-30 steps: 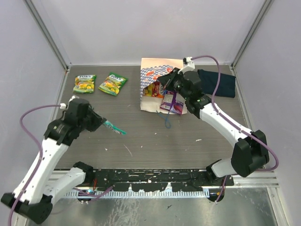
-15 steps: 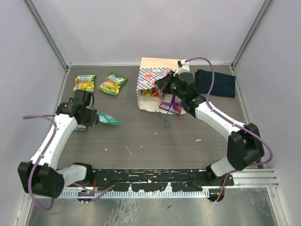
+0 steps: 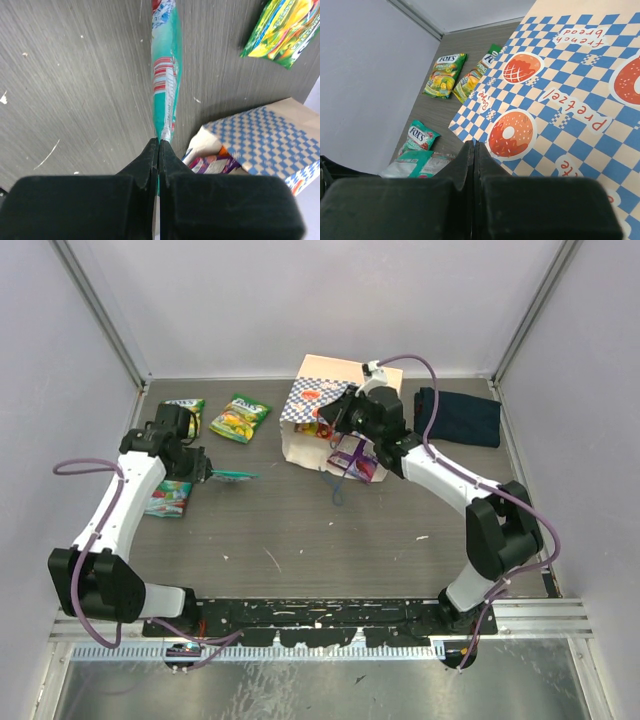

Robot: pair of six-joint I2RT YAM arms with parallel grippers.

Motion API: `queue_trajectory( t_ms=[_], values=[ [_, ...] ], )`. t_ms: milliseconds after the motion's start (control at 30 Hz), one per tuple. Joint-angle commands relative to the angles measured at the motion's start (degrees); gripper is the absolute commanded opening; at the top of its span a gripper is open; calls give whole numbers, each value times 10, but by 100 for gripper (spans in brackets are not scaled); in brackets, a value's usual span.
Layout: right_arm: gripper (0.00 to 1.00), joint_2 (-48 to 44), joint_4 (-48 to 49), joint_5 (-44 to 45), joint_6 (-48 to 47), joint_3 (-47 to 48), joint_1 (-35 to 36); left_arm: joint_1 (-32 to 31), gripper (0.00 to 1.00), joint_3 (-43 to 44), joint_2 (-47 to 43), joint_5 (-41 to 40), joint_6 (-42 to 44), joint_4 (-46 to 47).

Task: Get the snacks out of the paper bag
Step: Place the snack at the center of the board.

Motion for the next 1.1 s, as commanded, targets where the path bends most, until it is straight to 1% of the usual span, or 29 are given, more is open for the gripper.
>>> queue_trajectory(
  t_ms=[0, 133, 200, 267, 333, 400, 433, 533, 633, 733, 800, 867, 967, 1067],
  values=[
    [1, -9, 41, -11, -22, 31, 0, 3, 0, 57, 17, 51, 4, -104],
    [1, -24, -6, 10, -32, 53, 0, 3, 0, 116, 28, 76, 1, -253],
    [1, -31, -16, 10, -55, 58, 1, 1, 0, 130, 19, 85, -19, -300],
    [1, -40, -13, 7, -83, 55, -1, -1, 0, 145, 2, 109, -47, -322],
    [1, -54, -10, 8, -109, 53, -1, -17, 0, 188, -12, 89, -84, -349],
    [1, -74, -28, 24, -123, 55, -4, -39, 0, 252, -8, 64, -128, -407],
    [1, -84, -34, 29, -123, 53, -7, -41, 0, 271, -4, 69, -130, -416],
    [1, -105, -58, 28, -121, 45, -13, -45, 0, 252, -7, 111, -154, -416],
    [1, -119, -79, 33, -131, 34, -14, -44, 0, 204, 19, 103, -125, -413],
    [1, -140, -80, 65, -126, 17, -14, -35, 0, 137, 53, 103, -88, -350],
    [1, -148, -94, 78, -116, 24, -14, -19, 0, 117, 89, 111, -62, -297],
    [1, -152, -108, 89, -111, 37, -13, -3, 0, 146, 137, 90, -37, -291],
    [1, -151, -135, 89, -112, 67, -9, 23, 0, 227, 221, 53, -9, -315],
    [1, -151, -153, 84, -124, 87, 0, 39, 0, 285, 266, 51, -4, -334]
  ],
)
